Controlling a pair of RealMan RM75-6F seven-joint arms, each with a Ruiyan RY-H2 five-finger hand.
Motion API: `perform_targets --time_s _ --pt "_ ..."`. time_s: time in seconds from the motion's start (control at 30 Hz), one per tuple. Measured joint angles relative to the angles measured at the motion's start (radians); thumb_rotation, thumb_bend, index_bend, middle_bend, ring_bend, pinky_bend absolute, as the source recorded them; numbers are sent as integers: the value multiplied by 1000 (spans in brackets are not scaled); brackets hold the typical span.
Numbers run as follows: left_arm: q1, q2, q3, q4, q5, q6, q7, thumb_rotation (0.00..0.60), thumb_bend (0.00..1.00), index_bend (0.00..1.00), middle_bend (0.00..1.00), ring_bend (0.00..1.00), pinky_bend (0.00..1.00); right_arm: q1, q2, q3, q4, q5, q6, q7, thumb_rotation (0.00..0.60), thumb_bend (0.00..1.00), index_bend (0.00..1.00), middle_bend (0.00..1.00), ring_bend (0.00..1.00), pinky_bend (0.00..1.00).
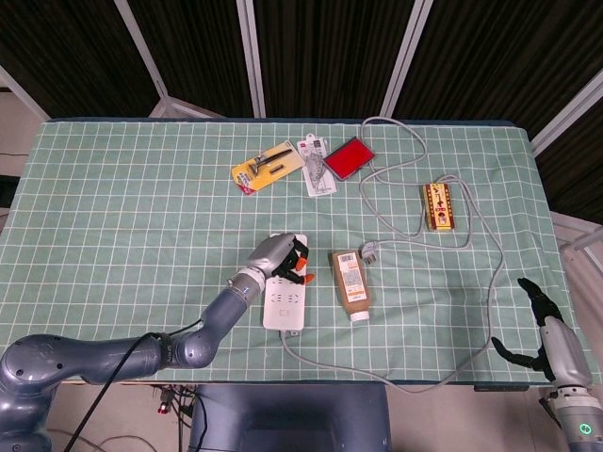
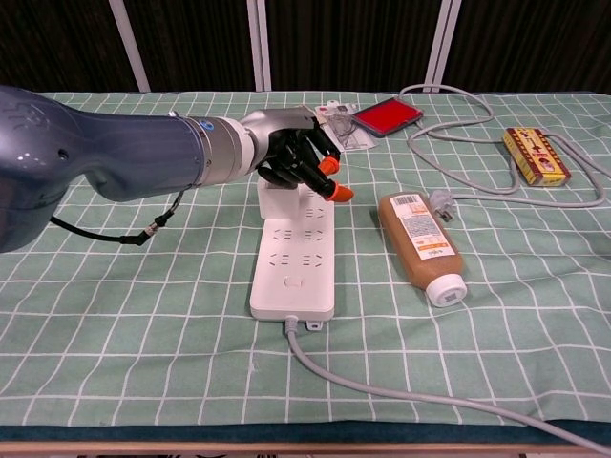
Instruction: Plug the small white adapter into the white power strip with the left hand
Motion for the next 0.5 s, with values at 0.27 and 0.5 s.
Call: perform_targets --time_s 0.27,0.5 --pt "43 97 -45 -136 94 100 -19 600 192 404 449 448 557 -2 -6 -2 10 -17 13 -12 600 338 0 0 0 0" --pt "170 273 45 -344 316 304 69 600 13 80 50 34 124 -5 -13 -7 21 -35 30 -34 600 338 0 0 0 0"
